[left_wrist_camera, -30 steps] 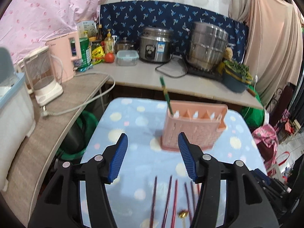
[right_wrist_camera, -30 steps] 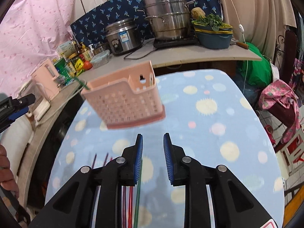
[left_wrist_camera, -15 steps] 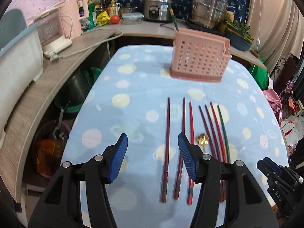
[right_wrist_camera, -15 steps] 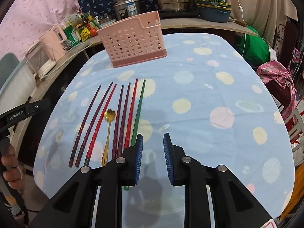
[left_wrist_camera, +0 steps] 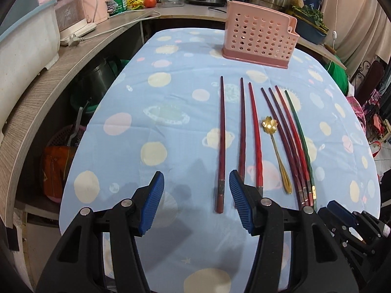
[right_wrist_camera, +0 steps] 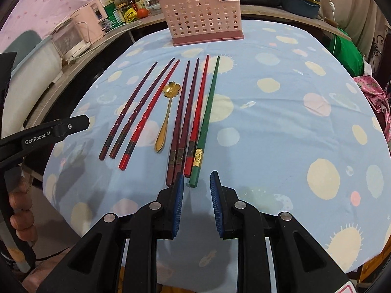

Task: Organize utensils
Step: 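Grasp a dark red chopstick with the left tool while the right tool grasps a green chopstick, then carry both chopsticks up and insert them into the pink holder, then open both tools and withdraw them back toward the table, then grasp a dark red chopstick with the left tool while the right tool grasps a red chopstick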

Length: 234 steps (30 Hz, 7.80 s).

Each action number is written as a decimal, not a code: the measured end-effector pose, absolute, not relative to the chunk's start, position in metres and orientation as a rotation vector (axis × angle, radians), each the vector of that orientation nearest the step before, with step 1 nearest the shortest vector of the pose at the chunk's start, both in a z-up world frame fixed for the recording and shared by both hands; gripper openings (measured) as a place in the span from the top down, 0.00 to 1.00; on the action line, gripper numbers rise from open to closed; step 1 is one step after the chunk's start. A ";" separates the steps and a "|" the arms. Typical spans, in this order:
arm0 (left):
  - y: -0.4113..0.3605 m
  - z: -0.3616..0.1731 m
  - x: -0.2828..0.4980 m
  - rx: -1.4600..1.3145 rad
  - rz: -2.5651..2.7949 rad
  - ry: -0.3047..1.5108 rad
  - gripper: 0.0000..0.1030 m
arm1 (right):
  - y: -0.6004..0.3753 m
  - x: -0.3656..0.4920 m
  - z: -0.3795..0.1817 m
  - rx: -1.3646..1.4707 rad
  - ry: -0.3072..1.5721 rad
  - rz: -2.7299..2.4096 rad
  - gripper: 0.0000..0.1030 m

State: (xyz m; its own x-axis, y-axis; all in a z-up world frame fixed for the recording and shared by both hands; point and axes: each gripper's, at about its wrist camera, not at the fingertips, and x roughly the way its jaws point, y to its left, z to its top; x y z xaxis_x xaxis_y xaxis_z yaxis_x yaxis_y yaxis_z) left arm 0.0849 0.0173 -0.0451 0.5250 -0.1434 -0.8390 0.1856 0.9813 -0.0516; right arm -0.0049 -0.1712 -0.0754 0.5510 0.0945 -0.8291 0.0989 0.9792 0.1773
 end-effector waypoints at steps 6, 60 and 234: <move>0.018 -0.050 0.081 0.046 -0.202 1.010 0.48 | -0.170 -0.003 -0.081 0.211 1.003 -0.003 0.78; 0.011 -0.086 0.094 0.051 -0.233 1.100 0.72 | -0.191 0.033 -0.090 0.228 0.990 -0.059 0.83; -0.005 -0.073 0.086 0.071 -0.310 1.066 0.54 | -0.174 0.023 -0.088 0.232 0.978 0.017 0.83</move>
